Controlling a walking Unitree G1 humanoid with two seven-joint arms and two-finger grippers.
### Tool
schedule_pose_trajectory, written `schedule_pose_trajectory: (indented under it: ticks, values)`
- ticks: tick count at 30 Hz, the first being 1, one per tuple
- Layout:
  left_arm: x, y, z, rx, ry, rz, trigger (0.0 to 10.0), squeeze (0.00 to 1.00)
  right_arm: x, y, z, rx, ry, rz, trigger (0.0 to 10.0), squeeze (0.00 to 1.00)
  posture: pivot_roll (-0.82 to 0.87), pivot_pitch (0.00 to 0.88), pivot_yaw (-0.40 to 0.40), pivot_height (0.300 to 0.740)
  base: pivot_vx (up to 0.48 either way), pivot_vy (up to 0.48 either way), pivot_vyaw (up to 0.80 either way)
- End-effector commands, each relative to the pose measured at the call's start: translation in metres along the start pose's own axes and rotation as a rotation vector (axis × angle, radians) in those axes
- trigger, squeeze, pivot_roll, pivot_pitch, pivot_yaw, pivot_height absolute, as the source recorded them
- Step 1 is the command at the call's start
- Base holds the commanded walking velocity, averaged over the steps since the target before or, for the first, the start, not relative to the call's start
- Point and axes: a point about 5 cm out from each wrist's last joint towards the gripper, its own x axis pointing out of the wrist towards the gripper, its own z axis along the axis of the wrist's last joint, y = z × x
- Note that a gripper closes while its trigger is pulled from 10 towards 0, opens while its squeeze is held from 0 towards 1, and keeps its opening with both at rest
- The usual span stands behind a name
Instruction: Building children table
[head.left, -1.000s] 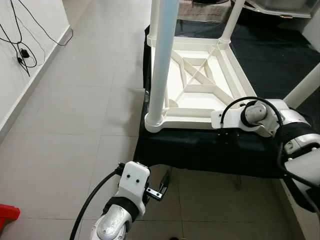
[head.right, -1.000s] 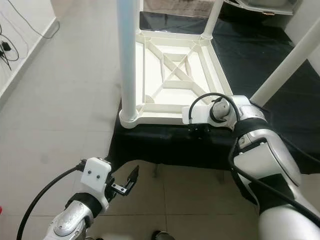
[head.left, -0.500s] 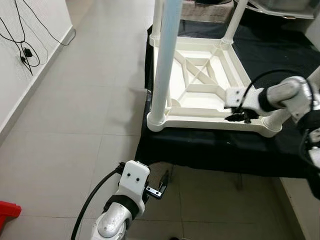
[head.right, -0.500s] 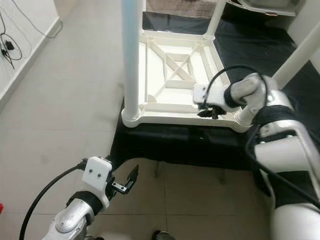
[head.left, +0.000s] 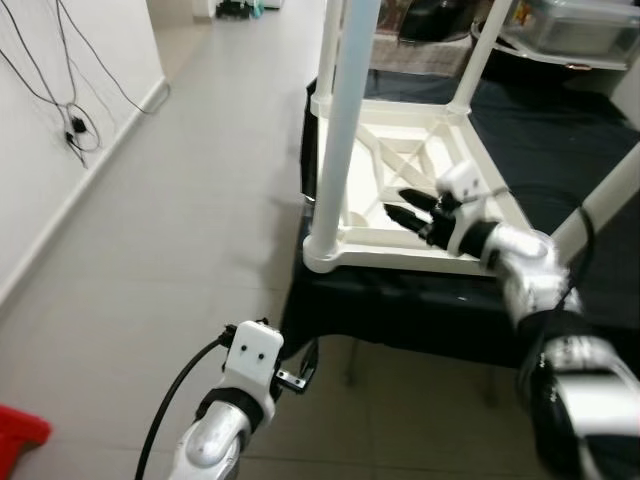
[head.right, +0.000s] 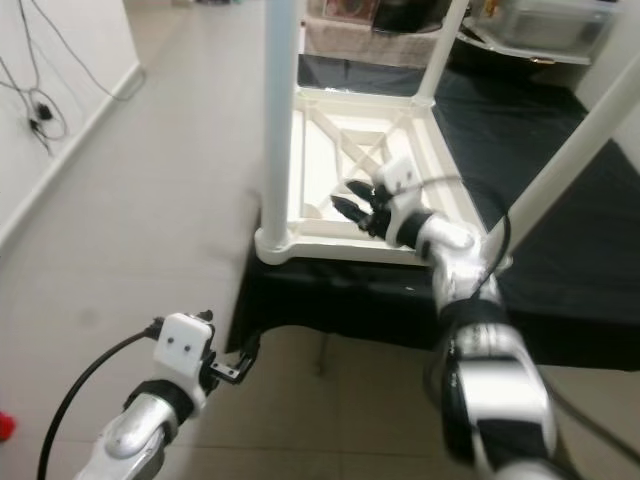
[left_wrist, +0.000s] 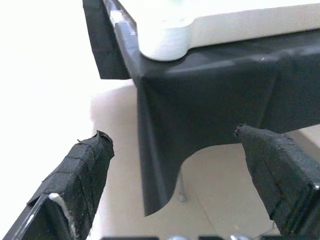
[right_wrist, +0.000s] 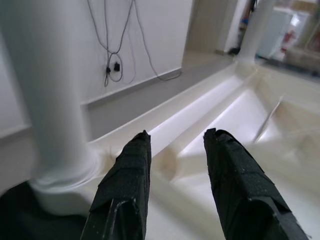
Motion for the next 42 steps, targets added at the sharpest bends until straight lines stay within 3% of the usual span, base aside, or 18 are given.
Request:
schedule_pose_trajectory:
  ticks: [1,2,3,5,7,9,12,16,20,29,42]
  values:
    - [0.0,0.001,-0.006,0.005,0.016,-0.008,10.0,0.0,-0.006,0.006,-0.002,0.046,-0.041,-0.118,10.0,0.0,0.05,0.058,-0.049,0.74,0.0,0.0,0.0]
    - [0.0,0.001,-0.006,0.005,0.016,-0.008,10.0,0.0,-0.006,0.006,-0.002,0.046,-0.041,-0.118,10.0,0.0,0.05,0.058,-0.049,0.74,0.0,0.0,0.0]
    - [0.002,0.003,-0.009,0.018,0.022,-0.004,10.0,0.0,-0.015,0.032,-0.015,0.104,-0.077,-0.17,10.0,0.0,0.05,0.046,-0.038,0.74,0.0,0.0,0.0]
    - [0.002,0.005,-0.011,0.018,0.028,0.003,10.0,0.0,-0.022,0.052,-0.021,0.11,-0.108,-0.19,10.0,0.0,0.05,0.041,-0.037,0.74,0.0,0.0,0.0]
    - [0.003,0.008,-0.012,0.014,0.032,0.014,10.0,0.0,-0.029,0.071,-0.031,0.042,-0.035,-0.164,10.0,0.0,0.05,0.037,-0.034,0.74,0.0,0.0,0.0]
    - [0.003,0.009,-0.013,0.014,0.031,0.018,10.0,0.0,-0.032,0.077,-0.033,0.021,0.001,-0.155,10.0,0.0,0.05,0.037,-0.034,0.74,0.0,0.0,0.0]
    - [0.006,0.009,-0.014,0.026,0.029,0.013,10.0,0.0,-0.043,0.103,-0.043,0.105,-0.024,-0.188,10.0,0.0,0.05,0.032,-0.032,0.74,0.0,0.0,0.0]
    - [0.007,0.01,-0.015,0.033,0.029,0.015,10.0,0.0,-0.048,0.117,-0.048,0.104,-0.008,-0.179,10.0,0.0,0.05,0.026,-0.032,0.74,0.0,-0.25,0.0]
    - [0.008,0.01,-0.016,0.04,0.03,0.013,10.0,0.0,-0.051,0.124,-0.047,0.081,0.017,-0.195,10.0,0.0,0.05,0.026,-0.028,0.74,0.0,-0.462,0.0]
    - [0.011,0.009,-0.017,0.046,0.029,0.002,10.0,0.0,-0.055,0.123,-0.047,0.107,0.064,-0.248,10.0,0.0,0.05,0.024,-0.032,0.74,0.0,-0.472,0.0]
    - [0.01,0.012,-0.018,0.012,0.033,0.002,10.0,0.0,-0.056,0.126,-0.043,0.133,0.056,-0.261,10.0,0.0,0.05,0.032,-0.027,0.74,0.0,-0.338,0.0]
